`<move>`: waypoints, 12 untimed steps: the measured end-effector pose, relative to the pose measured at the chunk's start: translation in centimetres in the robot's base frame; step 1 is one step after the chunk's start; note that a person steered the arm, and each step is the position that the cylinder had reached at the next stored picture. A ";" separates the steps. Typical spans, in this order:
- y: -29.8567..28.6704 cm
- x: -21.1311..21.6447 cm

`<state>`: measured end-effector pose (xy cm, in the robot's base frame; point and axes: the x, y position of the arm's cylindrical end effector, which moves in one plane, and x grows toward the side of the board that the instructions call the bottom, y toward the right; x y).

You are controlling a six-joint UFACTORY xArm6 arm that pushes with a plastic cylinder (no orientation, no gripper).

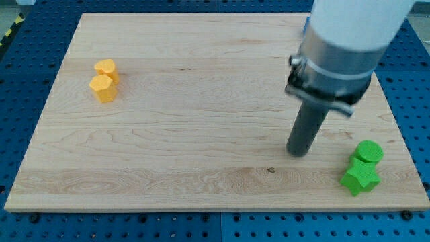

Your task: Move the red star to the top center

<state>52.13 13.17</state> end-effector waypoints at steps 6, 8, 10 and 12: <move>4.8 -3.1; 16.0 -9.6; 14.4 -10.9; 10.6 -10.9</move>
<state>41.25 23.73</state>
